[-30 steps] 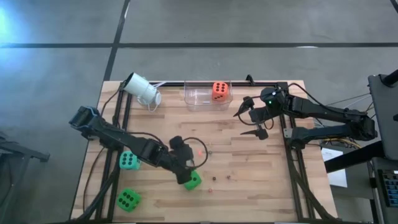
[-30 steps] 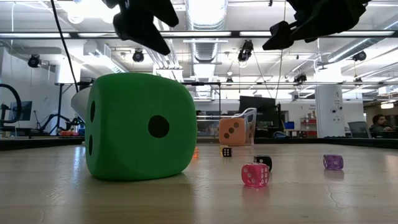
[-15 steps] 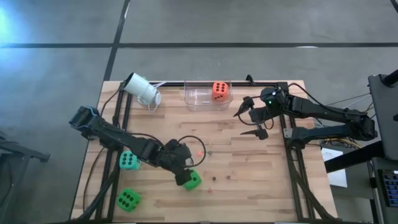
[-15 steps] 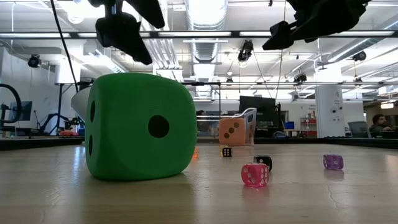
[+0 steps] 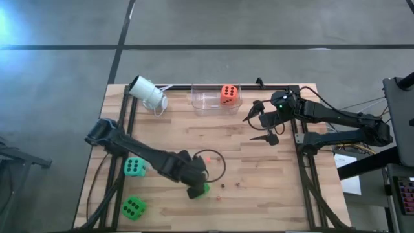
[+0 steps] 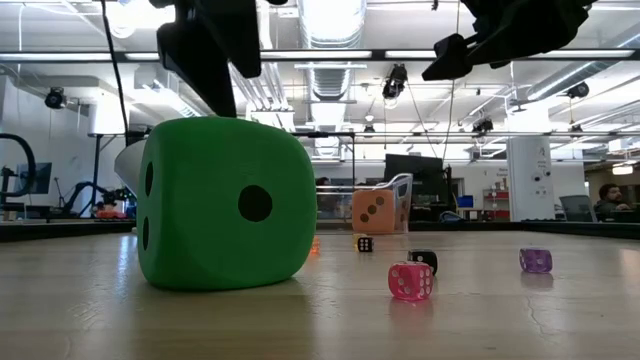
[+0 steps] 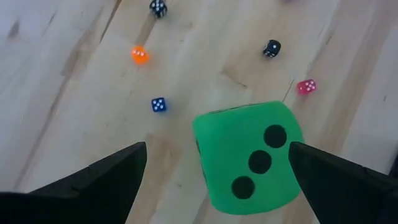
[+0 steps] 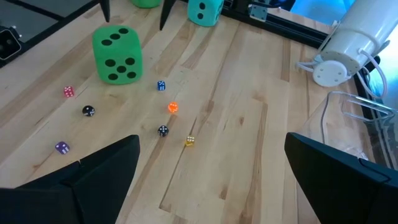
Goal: Pick & Place Dice
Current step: Put the top big green dice into the transparent bin
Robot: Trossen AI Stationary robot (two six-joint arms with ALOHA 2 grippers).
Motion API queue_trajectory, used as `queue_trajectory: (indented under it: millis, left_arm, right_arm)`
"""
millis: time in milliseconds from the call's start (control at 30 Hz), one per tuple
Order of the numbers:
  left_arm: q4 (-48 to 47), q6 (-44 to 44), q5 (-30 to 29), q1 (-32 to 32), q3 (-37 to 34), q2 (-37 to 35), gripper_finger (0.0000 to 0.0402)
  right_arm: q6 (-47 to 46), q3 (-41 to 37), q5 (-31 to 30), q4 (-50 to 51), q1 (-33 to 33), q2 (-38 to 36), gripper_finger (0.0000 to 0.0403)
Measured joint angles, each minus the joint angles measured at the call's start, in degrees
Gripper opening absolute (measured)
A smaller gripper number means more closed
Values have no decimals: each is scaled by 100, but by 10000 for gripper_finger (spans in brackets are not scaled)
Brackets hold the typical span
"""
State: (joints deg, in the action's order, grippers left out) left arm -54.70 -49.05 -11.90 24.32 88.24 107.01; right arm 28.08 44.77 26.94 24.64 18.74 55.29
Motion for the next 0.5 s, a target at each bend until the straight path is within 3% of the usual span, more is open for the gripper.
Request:
queue_trajectory:
  millis: [233,500]
  left_arm:
    - [-388,-199,391,2,634,566,400]
    - [-576,-245,555,2,709,768,400]
  right_arm:
    - [0,0,1,1,0,-1,400]
    - [0,0,2,2,2,0,400]
